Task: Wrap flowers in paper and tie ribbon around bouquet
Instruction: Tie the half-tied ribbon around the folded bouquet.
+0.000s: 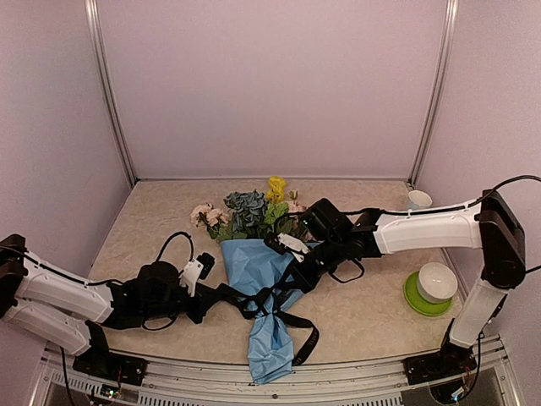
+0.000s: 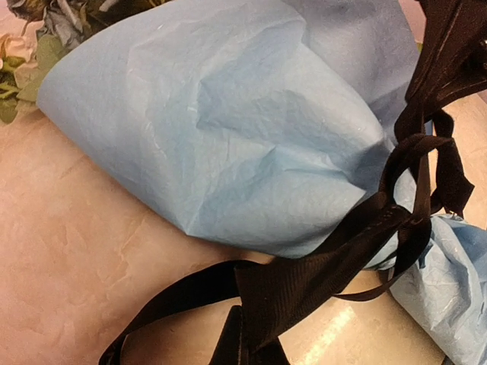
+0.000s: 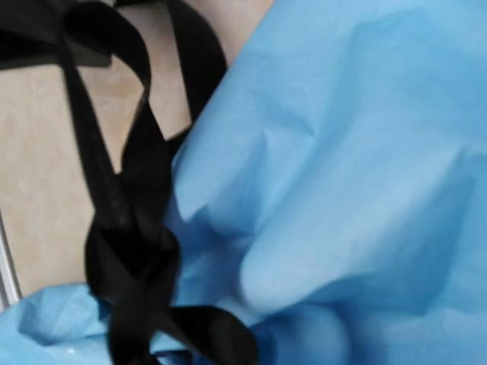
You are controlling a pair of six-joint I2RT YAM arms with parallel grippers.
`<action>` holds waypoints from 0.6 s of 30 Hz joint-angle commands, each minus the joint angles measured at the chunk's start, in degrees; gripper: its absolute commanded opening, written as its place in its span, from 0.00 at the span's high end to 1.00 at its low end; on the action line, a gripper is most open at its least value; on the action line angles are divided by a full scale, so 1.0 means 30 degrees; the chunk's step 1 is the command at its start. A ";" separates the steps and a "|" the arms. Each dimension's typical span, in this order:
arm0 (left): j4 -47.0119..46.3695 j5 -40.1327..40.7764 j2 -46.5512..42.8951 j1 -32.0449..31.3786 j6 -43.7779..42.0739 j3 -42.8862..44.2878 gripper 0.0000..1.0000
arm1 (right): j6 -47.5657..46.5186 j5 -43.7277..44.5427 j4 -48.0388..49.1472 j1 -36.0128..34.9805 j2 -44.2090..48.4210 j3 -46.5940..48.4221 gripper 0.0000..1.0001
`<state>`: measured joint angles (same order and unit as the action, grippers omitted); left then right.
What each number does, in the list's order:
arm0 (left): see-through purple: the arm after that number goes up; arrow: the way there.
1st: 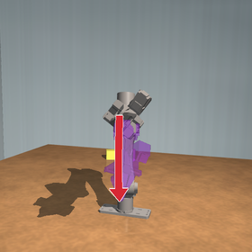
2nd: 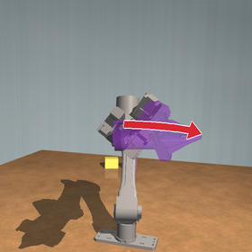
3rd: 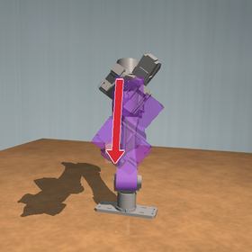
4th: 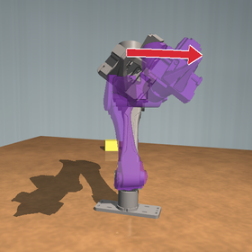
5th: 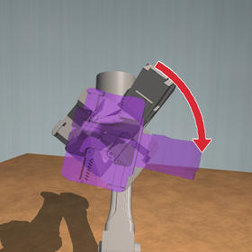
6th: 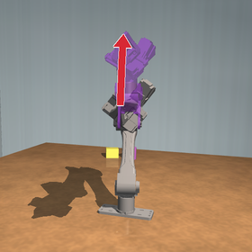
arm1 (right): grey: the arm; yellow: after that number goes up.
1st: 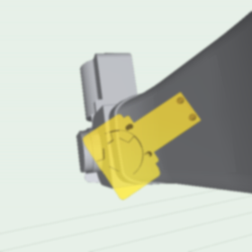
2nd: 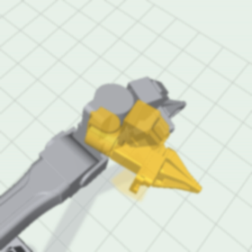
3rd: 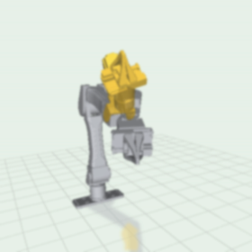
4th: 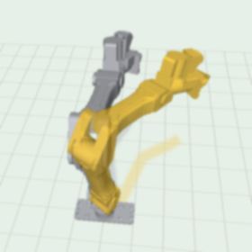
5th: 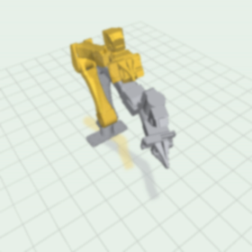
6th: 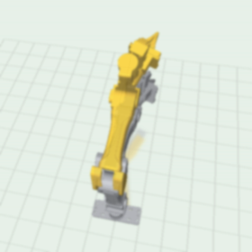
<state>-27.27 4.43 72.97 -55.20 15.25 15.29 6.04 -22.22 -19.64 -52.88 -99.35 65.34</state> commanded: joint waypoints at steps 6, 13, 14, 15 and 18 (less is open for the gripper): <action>0.3058 0.1684 -0.1178 0.0115 0.3964 -0.0400 1.00 | 0.3329 0.1010 0.0813 0.0172 0.2664 -0.2622 1.00; 0.3896 0.1509 -0.1629 0.0294 0.5454 -0.0877 1.00 | 0.4513 0.0205 0.1307 0.0185 0.5135 -0.5199 1.00; 0.3840 0.1395 -0.1579 0.0294 0.5471 -0.0856 1.00 | 0.4544 -0.0038 0.1391 0.0176 0.5273 -0.5488 1.00; 0.3815 0.1322 -0.1520 0.0294 0.5510 -0.0849 1.00 | 0.4580 -0.0338 0.1463 0.0183 0.5429 -0.5876 1.00; 0.4021 0.1308 -0.1350 0.0472 0.5855 -0.0765 1.00 | 0.4762 -0.0615 0.1791 0.0184 0.5579 -0.6951 1.00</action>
<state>-16.84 7.97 68.84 -54.68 30.24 13.10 18.39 -22.02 -15.90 -52.69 -84.03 48.40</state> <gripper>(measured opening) 0.007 0.006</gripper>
